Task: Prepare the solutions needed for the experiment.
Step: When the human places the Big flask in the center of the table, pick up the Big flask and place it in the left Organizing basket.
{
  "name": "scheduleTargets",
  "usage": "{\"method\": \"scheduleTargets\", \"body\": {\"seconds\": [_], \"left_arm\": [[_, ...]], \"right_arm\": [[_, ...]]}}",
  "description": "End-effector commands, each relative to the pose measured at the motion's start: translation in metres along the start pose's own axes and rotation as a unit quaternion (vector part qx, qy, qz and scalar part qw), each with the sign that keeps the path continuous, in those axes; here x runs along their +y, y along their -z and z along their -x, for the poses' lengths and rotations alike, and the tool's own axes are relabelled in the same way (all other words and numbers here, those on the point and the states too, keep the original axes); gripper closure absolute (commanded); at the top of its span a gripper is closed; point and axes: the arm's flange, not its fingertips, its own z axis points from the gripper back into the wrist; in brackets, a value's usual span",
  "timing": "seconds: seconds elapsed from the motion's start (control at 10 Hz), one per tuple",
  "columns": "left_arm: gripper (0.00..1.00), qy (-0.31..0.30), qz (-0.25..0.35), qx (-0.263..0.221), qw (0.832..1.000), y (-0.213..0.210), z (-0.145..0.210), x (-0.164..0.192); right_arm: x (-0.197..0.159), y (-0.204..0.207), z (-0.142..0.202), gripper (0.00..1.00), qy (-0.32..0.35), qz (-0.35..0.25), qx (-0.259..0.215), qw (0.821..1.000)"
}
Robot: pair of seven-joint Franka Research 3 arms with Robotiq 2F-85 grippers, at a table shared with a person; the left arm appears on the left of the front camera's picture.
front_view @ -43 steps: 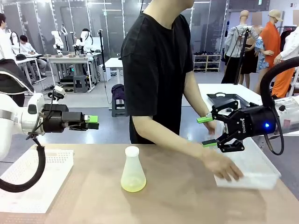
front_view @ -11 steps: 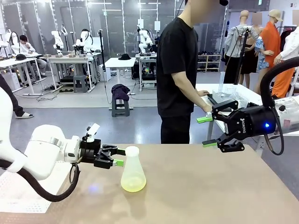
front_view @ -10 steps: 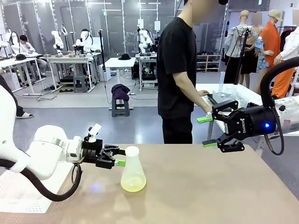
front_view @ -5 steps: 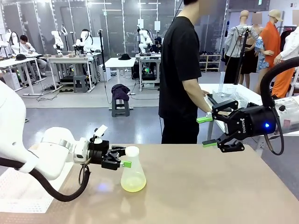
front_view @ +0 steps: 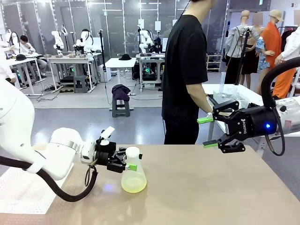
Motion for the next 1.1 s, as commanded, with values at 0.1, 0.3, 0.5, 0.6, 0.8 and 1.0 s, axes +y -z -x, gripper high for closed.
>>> {"method": "scheduleTargets", "body": {"seconds": [0.1, 0.3, 0.5, 0.6, 0.8, 1.0], "left_arm": [[0.00, 0.011, 0.013, -0.001, 1.000, 0.0038, 0.0027, 0.0084], [0.13, 0.019, 0.017, -0.015, 1.000, 0.0030, 0.0041, 0.0075], [0.33, 0.013, 0.010, -0.010, 1.000, 0.0034, 0.0035, 0.0074], [0.41, 0.011, 0.010, -0.011, 1.000, 0.0024, 0.0029, 0.0065], [0.60, 0.008, 0.007, -0.009, 1.000, 0.0005, 0.0032, 0.0055], [0.80, 0.010, 0.005, -0.010, 1.000, -0.0022, 0.0030, 0.0037]], "right_arm": [[0.0007, -0.0002, 0.0002, 0.28, -0.001, -0.004, 0.001, 1.000], [0.0007, -0.0002, 0.0002, 0.28, -0.001, -0.004, 0.001, 1.000], [0.0007, -0.0002, 0.0002, 0.28, -0.001, -0.004, 0.001, 1.000], [0.0007, -0.0002, 0.0002, 0.28, -0.001, -0.004, 0.001, 1.000], [0.0007, -0.0002, 0.0002, 0.28, -0.001, -0.004, 0.001, 1.000], [0.0007, -0.0002, 0.0002, 0.28, -0.001, -0.004, 0.001, 1.000]]}}
